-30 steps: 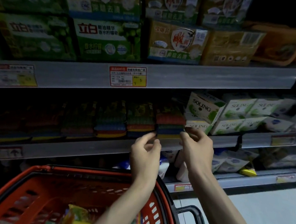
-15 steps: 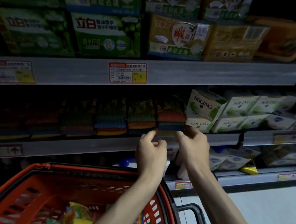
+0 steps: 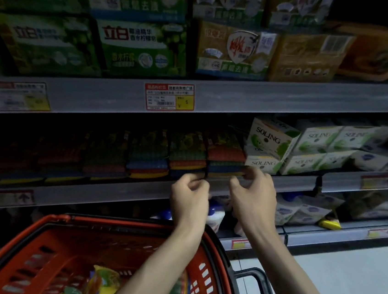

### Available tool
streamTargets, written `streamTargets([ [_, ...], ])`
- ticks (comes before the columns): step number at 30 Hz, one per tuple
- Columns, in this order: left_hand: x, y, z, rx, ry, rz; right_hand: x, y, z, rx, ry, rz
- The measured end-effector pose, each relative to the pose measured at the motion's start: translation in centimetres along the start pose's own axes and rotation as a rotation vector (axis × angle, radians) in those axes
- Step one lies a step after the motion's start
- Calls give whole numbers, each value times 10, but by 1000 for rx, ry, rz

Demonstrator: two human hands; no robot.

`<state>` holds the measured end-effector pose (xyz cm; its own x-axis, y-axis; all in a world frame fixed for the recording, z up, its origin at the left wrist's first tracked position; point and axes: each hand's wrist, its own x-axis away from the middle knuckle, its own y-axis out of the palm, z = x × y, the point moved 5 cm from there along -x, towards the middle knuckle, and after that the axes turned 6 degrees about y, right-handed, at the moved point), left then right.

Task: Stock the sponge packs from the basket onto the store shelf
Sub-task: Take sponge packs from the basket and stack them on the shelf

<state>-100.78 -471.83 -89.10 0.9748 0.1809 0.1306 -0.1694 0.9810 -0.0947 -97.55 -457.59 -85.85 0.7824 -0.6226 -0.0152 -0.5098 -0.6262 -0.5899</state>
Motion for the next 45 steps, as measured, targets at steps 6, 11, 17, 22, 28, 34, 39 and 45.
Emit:
streamTargets([
  [6, -8, -8, -6, 380, -278, 242, -7, 23, 12, -399, 284, -218],
  [11, -8, -7, -4, 452, -354, 293, -4, 30, 11, -510, 395, -277],
  [17, -9, -7, -3, 504, -408, 290, -4, 36, 10, -716, 521, -256],
  [22, -14, -7, -4, 505, -396, 301, -6, 42, 12, -800, 568, -250],
  [28, -15, -8, -4, 509, -429, 303, -12, 51, 19, -868, 643, -223],
  [34, -12, -9, -5, 506, -429, 309, -11, 51, 18, -831, 630, -197],
  [39, -14, -11, -7, 470, -400, 302, -10, 50, 18, -819, 622, -203],
  [45, -10, -18, -9, 342, -313, 143, 3, 42, 12, -778, 560, -239],
])
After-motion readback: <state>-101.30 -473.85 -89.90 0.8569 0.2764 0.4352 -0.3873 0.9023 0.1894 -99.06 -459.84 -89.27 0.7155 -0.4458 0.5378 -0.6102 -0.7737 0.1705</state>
